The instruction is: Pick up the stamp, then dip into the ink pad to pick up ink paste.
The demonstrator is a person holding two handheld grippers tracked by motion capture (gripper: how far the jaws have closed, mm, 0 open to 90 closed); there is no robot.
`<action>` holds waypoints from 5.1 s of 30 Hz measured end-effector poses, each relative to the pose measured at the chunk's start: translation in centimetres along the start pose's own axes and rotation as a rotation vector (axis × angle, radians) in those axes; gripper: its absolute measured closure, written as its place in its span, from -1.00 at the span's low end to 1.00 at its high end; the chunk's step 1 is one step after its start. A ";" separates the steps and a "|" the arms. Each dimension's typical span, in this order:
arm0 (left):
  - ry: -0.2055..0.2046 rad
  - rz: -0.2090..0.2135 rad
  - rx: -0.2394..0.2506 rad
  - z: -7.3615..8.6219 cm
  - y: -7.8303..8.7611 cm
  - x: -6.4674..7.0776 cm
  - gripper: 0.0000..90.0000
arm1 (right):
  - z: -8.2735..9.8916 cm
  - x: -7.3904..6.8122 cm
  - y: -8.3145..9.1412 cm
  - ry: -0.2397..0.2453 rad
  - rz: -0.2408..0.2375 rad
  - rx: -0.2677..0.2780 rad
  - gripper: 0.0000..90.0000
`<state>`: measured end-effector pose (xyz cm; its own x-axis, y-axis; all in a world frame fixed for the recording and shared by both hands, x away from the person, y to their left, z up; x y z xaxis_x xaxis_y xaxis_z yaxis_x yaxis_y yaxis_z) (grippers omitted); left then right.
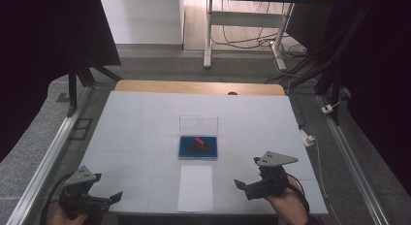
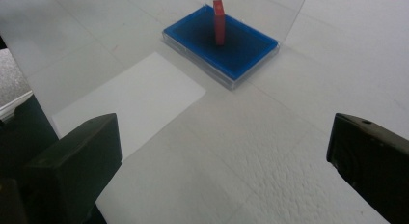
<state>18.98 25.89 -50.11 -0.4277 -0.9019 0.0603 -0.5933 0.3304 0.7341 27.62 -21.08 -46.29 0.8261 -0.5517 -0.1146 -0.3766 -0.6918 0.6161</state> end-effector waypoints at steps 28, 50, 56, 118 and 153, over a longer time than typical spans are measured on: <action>-0.008 0.032 0.023 -0.2 0.1 0.0 -1.00 | -4.5 1.7 -7.4 -0.002 -0.085 -0.054 -1.00; -0.021 0.056 0.026 -0.1 0.2 0.1 -1.00 | -7.1 3.1 -14.0 0.045 -0.022 -0.122 -1.00; -0.020 0.058 0.025 -0.1 0.2 0.0 -1.00 | -7.6 3.3 -15.9 0.047 -0.017 -0.137 -1.00; -0.040 0.086 0.008 -0.1 0.0 0.2 -1.00 | -8.8 3.9 -14.0 0.101 -0.069 -0.127 0.77; -0.042 0.085 0.002 -0.1 -0.1 0.2 -1.00 | -6.8 5.1 -16.4 0.144 0.029 -0.177 0.78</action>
<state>19.03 25.64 -50.10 -0.5048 -0.8581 0.0940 -0.5546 0.4059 0.7265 40.89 -9.40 -51.64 0.8721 -0.4893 0.0103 -0.3326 -0.5772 0.7458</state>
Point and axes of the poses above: each handheld gripper's, and its own axes: y roughly backward along the jaws, z roughly out of its underside, x roughly to its right, the point moved 3 cm from there along -y, roughly forward along the jaws, and after that the axes turned 8 degrees about -z, right-handed, at the moved point
